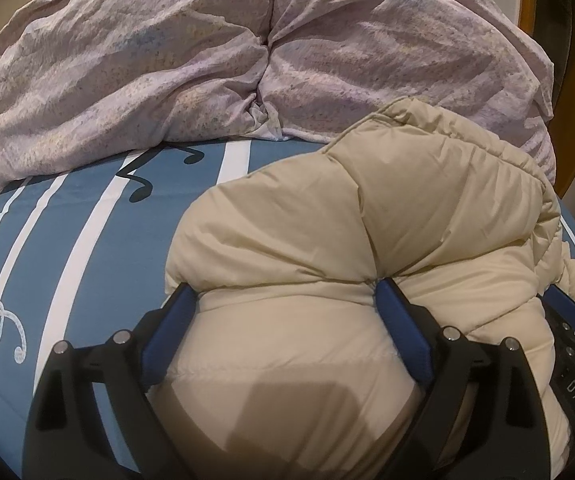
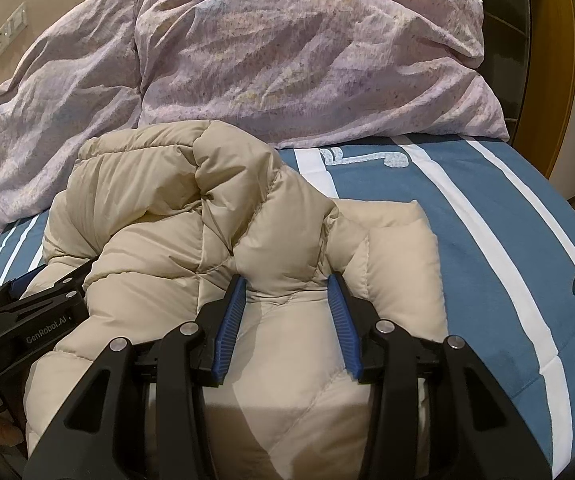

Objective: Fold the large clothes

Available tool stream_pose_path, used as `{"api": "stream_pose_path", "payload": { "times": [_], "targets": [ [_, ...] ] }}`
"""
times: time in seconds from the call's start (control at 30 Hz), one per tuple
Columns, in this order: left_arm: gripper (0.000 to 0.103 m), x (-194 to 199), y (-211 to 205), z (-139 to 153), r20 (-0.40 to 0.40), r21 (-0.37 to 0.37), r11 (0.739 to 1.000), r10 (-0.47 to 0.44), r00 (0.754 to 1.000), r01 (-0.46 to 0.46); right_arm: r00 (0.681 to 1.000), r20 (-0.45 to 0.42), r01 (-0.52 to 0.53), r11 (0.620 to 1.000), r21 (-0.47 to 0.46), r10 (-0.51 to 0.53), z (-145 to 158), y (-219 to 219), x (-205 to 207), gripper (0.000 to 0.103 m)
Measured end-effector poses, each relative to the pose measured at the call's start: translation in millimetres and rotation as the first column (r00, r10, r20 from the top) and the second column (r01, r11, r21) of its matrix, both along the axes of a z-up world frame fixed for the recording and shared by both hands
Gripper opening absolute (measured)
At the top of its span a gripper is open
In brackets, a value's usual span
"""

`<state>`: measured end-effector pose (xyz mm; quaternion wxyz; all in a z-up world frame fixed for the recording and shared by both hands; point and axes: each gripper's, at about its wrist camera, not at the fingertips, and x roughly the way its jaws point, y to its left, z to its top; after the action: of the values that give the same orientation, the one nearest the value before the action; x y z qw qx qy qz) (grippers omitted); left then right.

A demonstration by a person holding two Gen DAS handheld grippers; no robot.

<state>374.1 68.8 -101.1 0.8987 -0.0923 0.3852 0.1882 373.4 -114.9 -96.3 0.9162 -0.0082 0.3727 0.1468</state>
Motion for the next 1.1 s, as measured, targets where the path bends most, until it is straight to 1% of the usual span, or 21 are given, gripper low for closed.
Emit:
{"api": "stream_pose_path", "payload": {
  "times": [0.57, 1.1],
  "targets": [
    [0.093, 4.2, 1.3, -1.7, -0.014, -0.025, 1.000, 0.000, 1.000, 0.000, 1.000, -0.012, 0.006, 1.000, -0.020, -0.006, -1.9, 4.2, 3.7, 0.046],
    [0.093, 5.2, 1.6, -3.0, -0.020, -0.023, 1.000, 0.003, 1.000, -0.003, 1.000, -0.008, 0.005, 1.000, -0.019, -0.006, -1.8, 4.4, 4.7, 0.046]
  ]
}}
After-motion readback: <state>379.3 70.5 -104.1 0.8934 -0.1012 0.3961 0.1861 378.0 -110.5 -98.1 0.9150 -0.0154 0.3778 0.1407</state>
